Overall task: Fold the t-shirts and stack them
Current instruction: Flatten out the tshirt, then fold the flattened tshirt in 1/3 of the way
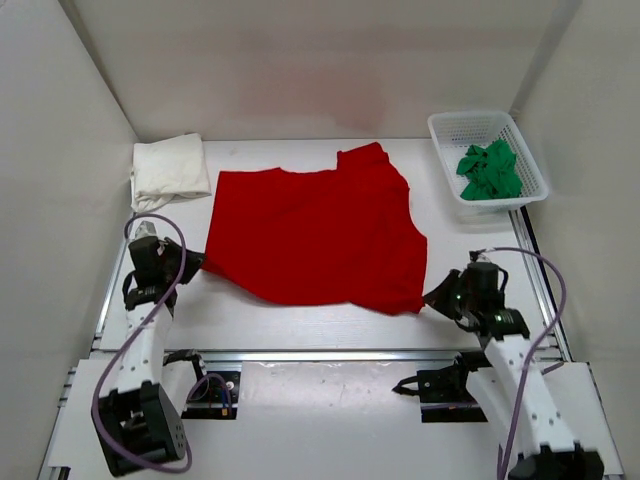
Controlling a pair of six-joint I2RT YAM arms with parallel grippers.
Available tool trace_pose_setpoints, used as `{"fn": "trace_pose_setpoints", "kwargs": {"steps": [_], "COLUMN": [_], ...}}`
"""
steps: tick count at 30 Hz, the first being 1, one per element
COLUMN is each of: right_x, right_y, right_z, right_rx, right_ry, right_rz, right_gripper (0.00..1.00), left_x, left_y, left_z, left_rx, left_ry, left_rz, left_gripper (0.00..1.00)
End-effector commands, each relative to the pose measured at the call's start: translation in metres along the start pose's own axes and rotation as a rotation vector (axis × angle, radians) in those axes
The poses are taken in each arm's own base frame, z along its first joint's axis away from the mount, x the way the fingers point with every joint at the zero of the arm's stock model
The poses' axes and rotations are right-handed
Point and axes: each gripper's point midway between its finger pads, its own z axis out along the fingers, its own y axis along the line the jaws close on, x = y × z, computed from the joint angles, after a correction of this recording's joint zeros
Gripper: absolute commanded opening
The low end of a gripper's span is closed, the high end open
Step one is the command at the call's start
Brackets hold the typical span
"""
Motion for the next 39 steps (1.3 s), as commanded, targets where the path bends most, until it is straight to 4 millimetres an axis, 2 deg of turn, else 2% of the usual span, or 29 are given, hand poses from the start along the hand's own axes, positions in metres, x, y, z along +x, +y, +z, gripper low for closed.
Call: {"fn": "trace_pose_setpoints", "kwargs": {"steps": [1,3,5,7,9,10,13,16,17,18,19,20,22,23,24,26,27,29,31,32,33,35,36,37,39], "right_x": [-0.006,0.003,0.016,0.022,0.031,0.025,0.019,-0.006,-0.013,-0.032,-0.042,-0.053,-0.086,-0.098,-0.102,-0.130,-0.130,-0.151,-0.163,-0.171,-0.172,-0.188,-0.197,-0.194,-0.205], "right_y": [0.037,0.033,0.029,0.025,0.029,0.030,0.047,0.059,0.048,0.053,0.063,0.057,0.066,0.073,0.072,0.083,0.083,0.094,0.094,0.101,0.097,0.110,0.111,0.110,0.115], "right_z": [-0.029,-0.039,-0.043,-0.041,-0.040,-0.038,-0.030,-0.014,-0.002,0.000,0.005,0.014,0.017,0.023,0.032,0.036,0.044,0.048,0.056,0.059,0.066,0.070,0.076,0.085,0.094], "right_rx": [-0.204,-0.185,-0.170,-0.159,-0.167,-0.158,-0.178,-0.144,-0.092,-0.121,-0.168,-0.157,-0.149,-0.135,-0.114,-0.120,-0.108,-0.131,-0.112,-0.126,-0.107,-0.125,-0.120,-0.117,-0.114], "right_ry": [-0.076,-0.076,-0.052,-0.067,-0.038,-0.070,-0.054,-0.066,-0.054,-0.088,-0.073,-0.074,-0.113,-0.122,-0.102,-0.133,-0.116,-0.146,-0.159,-0.154,-0.140,-0.155,-0.159,-0.136,-0.134], "right_rz": [0.088,0.104,0.114,0.123,0.119,0.115,0.061,-0.013,-0.018,-0.028,-0.027,-0.010,-0.043,-0.058,-0.068,-0.080,-0.086,-0.090,-0.100,-0.112,-0.107,-0.127,-0.127,-0.124,-0.132], "right_gripper": [0.00,0.00,0.00,0.00,0.00,0.00,0.00,0.00,0.00,0.00,0.00,0.00,0.00,0.00,0.00,0.00,0.00,0.00,0.00,0.00,0.00,0.00,0.00,0.00,0.00], "left_x": [-0.001,0.011,0.020,0.023,0.025,0.027,0.017,0.008,0.006,0.006,0.005,0.005,-0.003,-0.005,-0.011,-0.013,-0.013,-0.022,-0.025,-0.024,-0.022,-0.028,-0.029,-0.034,-0.036], "left_y": [-0.020,-0.020,-0.010,0.009,0.014,0.013,0.013,0.015,0.017,0.016,0.019,0.026,0.023,0.023,0.020,0.021,0.020,0.020,0.020,0.023,0.024,0.021,0.022,0.020,0.020], "left_z": [-0.021,-0.025,-0.024,-0.021,-0.020,-0.018,-0.017,-0.015,-0.013,-0.012,-0.010,-0.006,-0.002,0.001,0.003,0.008,0.010,0.013,0.017,0.021,0.024,0.031,0.033,0.037,0.043], "left_rx": [0.070,0.062,0.047,0.022,0.024,0.025,0.007,0.005,-0.001,0.014,0.014,0.002,0.019,0.019,0.024,0.015,0.025,0.020,0.015,0.001,-0.008,0.002,-0.011,-0.010,-0.027], "left_ry": [-0.022,0.003,0.022,0.029,0.043,0.050,0.014,-0.005,-0.004,0.000,0.000,0.005,-0.011,-0.019,-0.030,-0.027,-0.024,-0.049,-0.056,-0.051,-0.039,-0.058,-0.072,-0.074,-0.076], "left_rz": [0.092,0.142,0.141,0.108,0.094,0.089,0.071,0.018,0.011,-0.014,-0.038,-0.082,-0.134,-0.139,-0.155,-0.178,-0.192,-0.212,-0.216,-0.226,-0.231,-0.233,-0.228,-0.227,-0.223], "left_gripper": [0.00,0.00,0.00,0.00,0.00,0.00,0.00,0.00,0.00,0.00,0.00,0.00,0.00,0.00,0.00,0.00,0.00,0.00,0.00,0.00,0.00,0.00,0.00,0.00,0.00]}}
